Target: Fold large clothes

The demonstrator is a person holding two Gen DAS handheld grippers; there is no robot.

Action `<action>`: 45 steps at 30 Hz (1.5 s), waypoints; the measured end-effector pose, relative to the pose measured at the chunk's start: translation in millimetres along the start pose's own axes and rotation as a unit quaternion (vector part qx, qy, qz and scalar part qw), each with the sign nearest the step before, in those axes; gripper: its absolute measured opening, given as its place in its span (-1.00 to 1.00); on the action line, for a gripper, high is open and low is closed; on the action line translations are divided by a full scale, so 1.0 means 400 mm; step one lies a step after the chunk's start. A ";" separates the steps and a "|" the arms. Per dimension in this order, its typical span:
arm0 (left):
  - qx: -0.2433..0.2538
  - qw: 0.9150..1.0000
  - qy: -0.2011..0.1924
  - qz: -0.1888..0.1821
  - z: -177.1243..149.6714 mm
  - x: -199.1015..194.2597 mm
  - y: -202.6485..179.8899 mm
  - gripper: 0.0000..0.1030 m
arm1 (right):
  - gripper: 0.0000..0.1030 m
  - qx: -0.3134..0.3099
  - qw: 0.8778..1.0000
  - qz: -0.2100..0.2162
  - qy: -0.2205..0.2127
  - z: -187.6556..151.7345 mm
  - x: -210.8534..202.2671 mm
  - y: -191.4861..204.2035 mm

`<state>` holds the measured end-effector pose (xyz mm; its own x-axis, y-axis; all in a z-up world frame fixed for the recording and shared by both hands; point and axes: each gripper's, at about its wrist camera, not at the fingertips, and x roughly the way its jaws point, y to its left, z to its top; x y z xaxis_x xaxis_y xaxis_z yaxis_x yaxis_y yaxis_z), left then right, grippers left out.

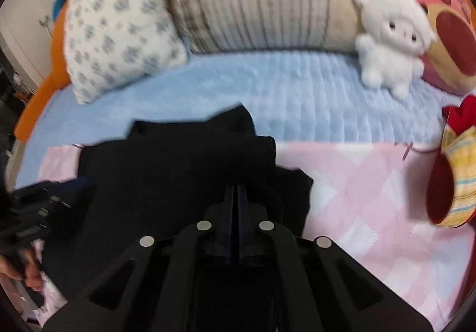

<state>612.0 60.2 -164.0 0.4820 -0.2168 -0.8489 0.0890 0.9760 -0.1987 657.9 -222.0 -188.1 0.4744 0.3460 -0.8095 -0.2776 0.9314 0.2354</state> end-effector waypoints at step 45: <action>-0.256 0.934 0.122 -0.217 -0.085 0.059 0.148 0.65 | 0.36 0.320 0.891 0.266 0.182 -0.175 0.028 -0.130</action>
<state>598.9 112.3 -212.4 0.2780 -0.6497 -0.7076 -0.2279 0.6709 -0.7056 619.3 -274.7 -246.9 0.0832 0.8061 -0.5858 0.2067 0.5611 0.8015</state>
